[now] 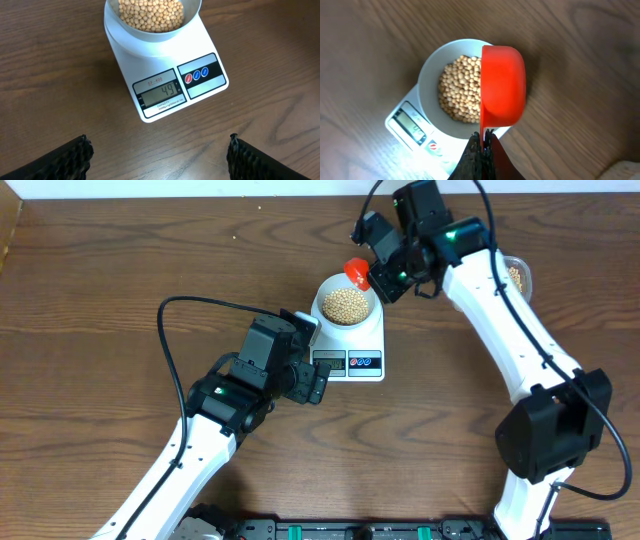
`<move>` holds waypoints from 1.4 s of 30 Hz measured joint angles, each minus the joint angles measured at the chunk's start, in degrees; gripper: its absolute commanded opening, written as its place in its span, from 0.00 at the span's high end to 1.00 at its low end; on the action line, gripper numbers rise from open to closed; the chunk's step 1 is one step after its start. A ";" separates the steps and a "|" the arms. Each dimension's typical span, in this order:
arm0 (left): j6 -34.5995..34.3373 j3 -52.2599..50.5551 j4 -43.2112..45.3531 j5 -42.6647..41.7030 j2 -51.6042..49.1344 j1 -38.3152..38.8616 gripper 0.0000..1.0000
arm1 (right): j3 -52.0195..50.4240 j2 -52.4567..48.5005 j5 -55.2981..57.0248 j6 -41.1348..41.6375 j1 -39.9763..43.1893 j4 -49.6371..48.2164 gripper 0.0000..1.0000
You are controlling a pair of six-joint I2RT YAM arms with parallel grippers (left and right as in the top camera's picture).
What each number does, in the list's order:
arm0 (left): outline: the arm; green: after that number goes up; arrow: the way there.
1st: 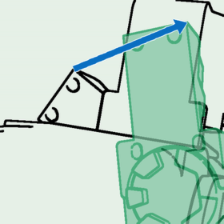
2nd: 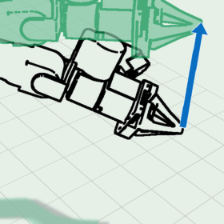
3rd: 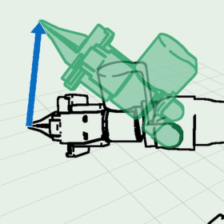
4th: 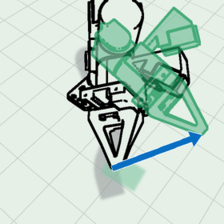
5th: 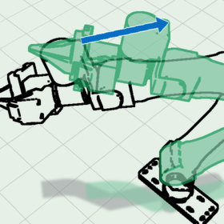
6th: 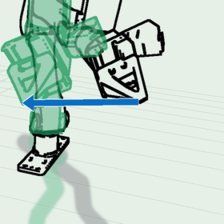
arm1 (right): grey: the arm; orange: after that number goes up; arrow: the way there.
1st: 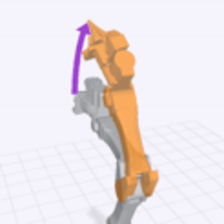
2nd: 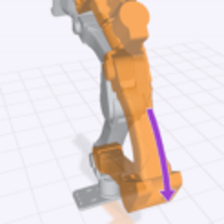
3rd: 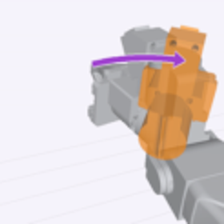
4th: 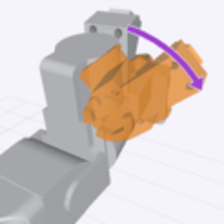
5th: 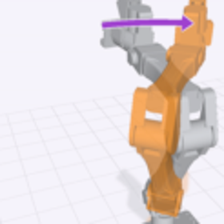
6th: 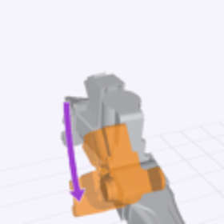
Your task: Scoop item into bowl and weigh 50g on scale
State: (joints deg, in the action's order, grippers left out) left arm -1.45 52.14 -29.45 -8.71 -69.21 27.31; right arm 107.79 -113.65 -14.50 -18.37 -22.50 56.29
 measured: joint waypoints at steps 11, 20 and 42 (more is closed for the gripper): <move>0.02 0.00 0.00 0.00 0.00 0.00 0.12 | 0.02 0.00 11.93 0.00 -5.33 -0.94 0.99; 0.02 0.00 0.00 0.00 0.00 0.00 0.12 | 0.02 0.00 13.94 0.00 -6.08 -1.07 0.99; 0.00 0.00 0.00 0.00 0.00 0.00 0.12 | 0.04 0.00 7.02 1.03 -3.48 -2.84 0.99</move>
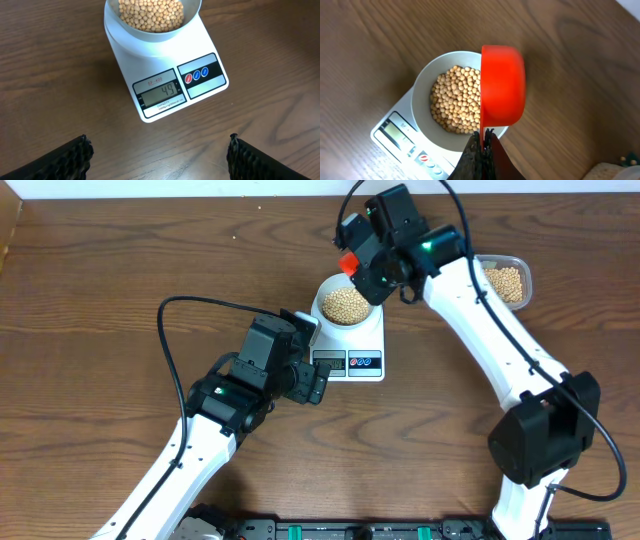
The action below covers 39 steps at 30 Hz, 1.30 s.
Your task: Scoop item into bowl and weigh 50g on scale
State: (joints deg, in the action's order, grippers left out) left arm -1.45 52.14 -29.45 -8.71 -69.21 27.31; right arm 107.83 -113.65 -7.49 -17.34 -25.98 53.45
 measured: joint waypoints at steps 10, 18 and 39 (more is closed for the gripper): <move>0.02 0.00 0.00 0.00 0.00 0.00 0.12 | 0.22 0.00 -12.39 3.28 10.03 0.04 0.99; 0.02 0.00 -0.02 0.00 0.00 0.00 0.12 | 0.33 0.02 -14.21 6.64 20.52 3.56 0.99; 0.02 0.00 0.00 0.02 0.00 0.00 0.12 | -0.70 0.02 -11.47 9.03 30.77 6.78 0.99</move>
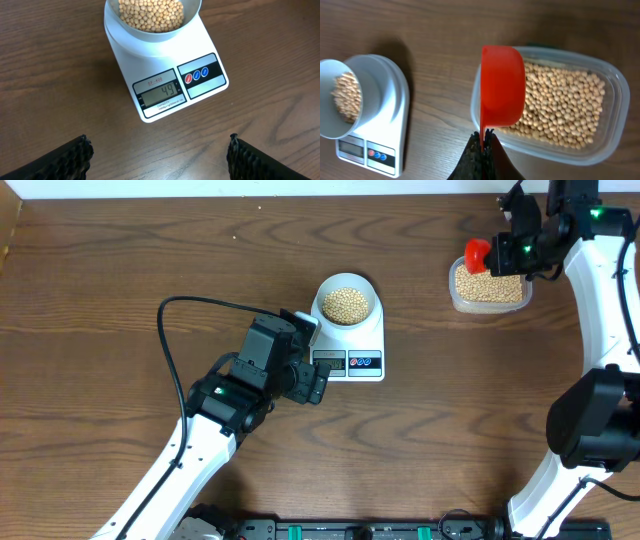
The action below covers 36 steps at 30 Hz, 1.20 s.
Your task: Scoop item into bowl and weigh 50g on scale
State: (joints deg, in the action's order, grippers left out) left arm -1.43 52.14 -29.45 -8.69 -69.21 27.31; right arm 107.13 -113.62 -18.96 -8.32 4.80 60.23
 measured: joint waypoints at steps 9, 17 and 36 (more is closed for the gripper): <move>0.00 0.00 -0.02 -0.02 0.00 0.00 0.12 | -1.49 -1.01 2.34 0.17 0.00 -0.26 0.99; -0.02 0.00 -0.02 -0.02 0.00 0.00 0.12 | -1.55 -4.72 2.36 0.17 0.00 -0.85 0.99; -0.02 0.00 0.00 -0.02 0.00 0.00 0.12 | -1.79 -5.62 -0.59 0.20 0.00 -1.81 0.99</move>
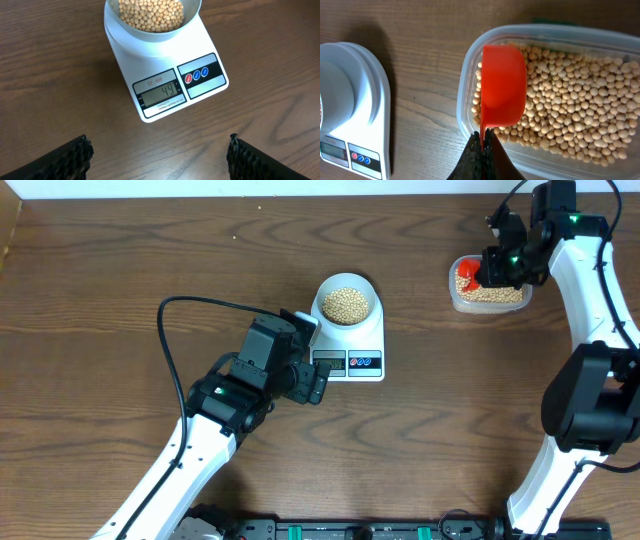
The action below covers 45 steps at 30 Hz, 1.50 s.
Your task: Scoop item into bowl and weigh 50g on scale
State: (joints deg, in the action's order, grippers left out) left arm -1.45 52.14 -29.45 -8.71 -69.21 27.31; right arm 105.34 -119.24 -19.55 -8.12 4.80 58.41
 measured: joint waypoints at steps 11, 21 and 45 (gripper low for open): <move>0.02 0.00 -0.02 0.00 0.00 0.00 0.12 | 0.00 0.00 -0.17 0.00 3.02 -0.66 0.99; 0.00 0.00 -0.02 0.00 0.00 0.00 0.12 | 0.00 0.00 -3.76 0.00 3.39 -0.63 0.99; 0.02 0.00 -0.02 0.00 0.00 0.00 0.12 | 0.00 4.24 -29.68 -0.74 2.25 -0.68 0.99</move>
State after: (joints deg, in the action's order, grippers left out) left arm -1.43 52.14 -29.47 -8.71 -69.21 27.31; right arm 105.34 -115.00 -49.23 -8.86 7.05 57.74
